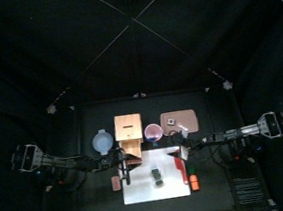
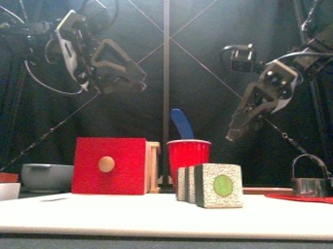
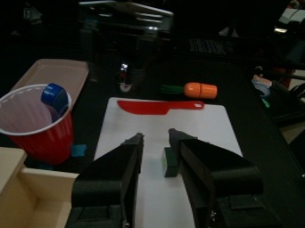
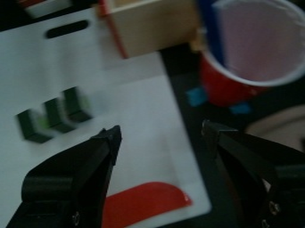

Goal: Place sushi on board then cut the sushi with the knife then place the pieces on the plate
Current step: Place the 4 sushi pieces on the plate

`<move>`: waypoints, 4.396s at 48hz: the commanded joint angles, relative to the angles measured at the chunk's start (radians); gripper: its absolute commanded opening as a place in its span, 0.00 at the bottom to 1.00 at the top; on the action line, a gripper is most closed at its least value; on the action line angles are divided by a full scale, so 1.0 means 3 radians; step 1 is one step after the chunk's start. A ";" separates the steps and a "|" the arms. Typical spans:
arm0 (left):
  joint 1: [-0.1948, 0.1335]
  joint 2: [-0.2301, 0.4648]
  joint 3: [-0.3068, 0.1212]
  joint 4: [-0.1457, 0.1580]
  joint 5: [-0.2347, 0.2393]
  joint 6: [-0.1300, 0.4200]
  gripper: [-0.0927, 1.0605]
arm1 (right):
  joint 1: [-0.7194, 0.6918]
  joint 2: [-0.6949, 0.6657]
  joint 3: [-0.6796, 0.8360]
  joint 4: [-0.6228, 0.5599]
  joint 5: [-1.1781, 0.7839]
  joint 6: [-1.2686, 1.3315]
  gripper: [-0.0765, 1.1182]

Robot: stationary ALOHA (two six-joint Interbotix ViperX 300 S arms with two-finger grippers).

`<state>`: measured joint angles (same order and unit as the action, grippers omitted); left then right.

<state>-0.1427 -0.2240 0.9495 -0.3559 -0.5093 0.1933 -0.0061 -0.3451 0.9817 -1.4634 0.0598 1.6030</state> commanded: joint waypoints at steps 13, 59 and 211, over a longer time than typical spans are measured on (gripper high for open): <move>0.0026 0.0107 -0.0164 0.0005 -0.0031 0.0000 0.70 | 0.0593 0.0777 -0.0767 -0.0015 0.0046 0.0005 0.91; 0.0031 0.0092 -0.0169 0.0061 -0.0031 0.0005 0.70 | 0.0363 0.1237 -0.0900 0.0061 -0.0087 0.0005 0.90; 0.0077 0.0092 -0.0051 0.0036 -0.0031 0.0005 0.70 | -0.1626 0.0634 -0.0225 0.0997 0.1335 0.0010 0.57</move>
<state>-0.1243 -0.1856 0.9403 -0.3451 -0.5077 0.1917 -0.4801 -0.1733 0.9572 -1.1628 0.4617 1.6061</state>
